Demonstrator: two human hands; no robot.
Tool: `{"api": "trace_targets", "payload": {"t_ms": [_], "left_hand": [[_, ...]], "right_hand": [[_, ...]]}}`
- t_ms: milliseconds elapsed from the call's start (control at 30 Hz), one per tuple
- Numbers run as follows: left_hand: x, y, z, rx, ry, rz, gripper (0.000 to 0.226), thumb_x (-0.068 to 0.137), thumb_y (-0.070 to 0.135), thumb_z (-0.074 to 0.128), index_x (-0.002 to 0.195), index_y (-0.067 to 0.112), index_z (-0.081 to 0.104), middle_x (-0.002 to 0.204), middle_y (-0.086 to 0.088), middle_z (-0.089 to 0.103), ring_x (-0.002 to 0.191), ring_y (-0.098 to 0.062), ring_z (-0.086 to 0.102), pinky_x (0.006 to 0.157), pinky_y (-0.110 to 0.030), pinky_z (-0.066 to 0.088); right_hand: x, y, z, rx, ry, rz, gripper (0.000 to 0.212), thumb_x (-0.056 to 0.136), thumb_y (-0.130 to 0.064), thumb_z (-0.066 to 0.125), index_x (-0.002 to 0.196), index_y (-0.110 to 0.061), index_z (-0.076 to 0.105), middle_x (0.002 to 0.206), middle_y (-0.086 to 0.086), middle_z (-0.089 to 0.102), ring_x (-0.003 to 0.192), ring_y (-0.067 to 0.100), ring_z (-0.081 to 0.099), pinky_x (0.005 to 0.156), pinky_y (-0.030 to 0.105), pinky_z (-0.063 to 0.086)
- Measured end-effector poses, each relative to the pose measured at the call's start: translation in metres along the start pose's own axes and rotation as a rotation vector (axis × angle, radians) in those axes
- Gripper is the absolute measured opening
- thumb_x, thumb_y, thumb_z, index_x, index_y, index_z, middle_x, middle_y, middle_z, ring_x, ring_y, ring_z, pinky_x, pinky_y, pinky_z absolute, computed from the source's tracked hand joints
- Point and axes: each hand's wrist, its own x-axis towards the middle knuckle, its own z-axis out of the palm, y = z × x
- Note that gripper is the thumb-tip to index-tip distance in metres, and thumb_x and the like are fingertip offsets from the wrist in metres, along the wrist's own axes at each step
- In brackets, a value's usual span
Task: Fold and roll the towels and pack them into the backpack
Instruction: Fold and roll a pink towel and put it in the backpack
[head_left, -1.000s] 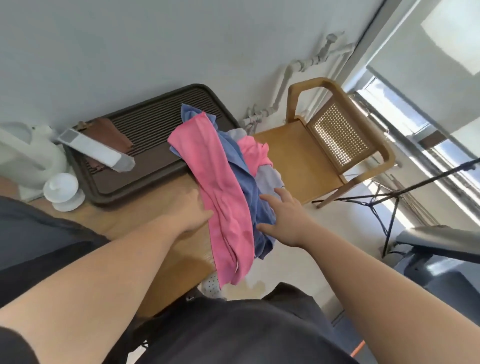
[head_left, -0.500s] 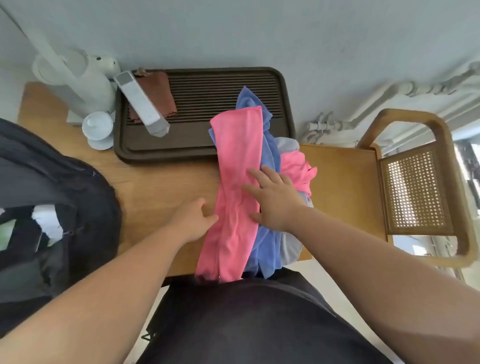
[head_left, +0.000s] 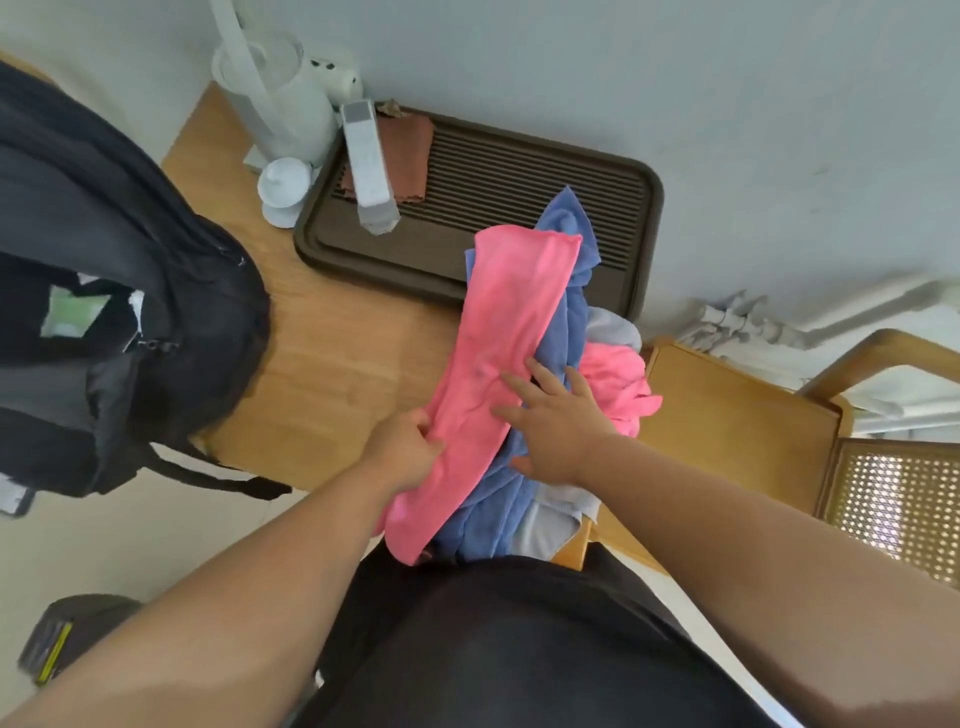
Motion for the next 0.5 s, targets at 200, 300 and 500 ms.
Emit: {"api": "trace_targets", "payload": {"t_ms": [200,300,500], "left_hand": [[-0.025,-0.003,-0.012,-0.165,0.113,0.089,0.011,0.089,0.009,0.068,0.085,0.019,0.065,0.073,0.007,0.059,0.066,-0.014,0.052,0.06,-0.023,0.039],[-0.04,-0.005,-0.022,-0.295,0.101,0.107,0.017,0.091,0.005,0.067,0.085,0.02,0.066,0.066,0.009,0.057,0.058,-0.009,0.05,0.06,-0.024,0.039],[-0.07,-0.001,-0.064,-0.416,-0.003,0.185,0.013,0.094,0.006,0.064,0.087,0.016,0.065,0.071,-0.003,0.049,0.068,-0.019,0.045,0.066,-0.034,0.039]], "right_hand": [[0.006,-0.011,-0.018,0.053,0.19,-0.007,0.059,0.095,-0.05,0.048,0.15,-0.033,0.037,0.157,0.001,0.031,0.142,0.031,0.026,0.112,0.048,0.023],[0.017,-0.025,-0.033,0.095,0.301,-0.135,0.056,0.097,-0.03,0.049,0.152,-0.035,0.036,0.154,0.0,0.037,0.134,0.029,0.035,0.105,0.043,0.029],[0.027,-0.055,-0.065,0.024,0.249,-0.257,0.047,0.095,-0.02,0.046,0.136,-0.043,0.05,0.164,-0.009,0.019,0.15,0.029,0.013,0.114,0.046,0.022]]}}
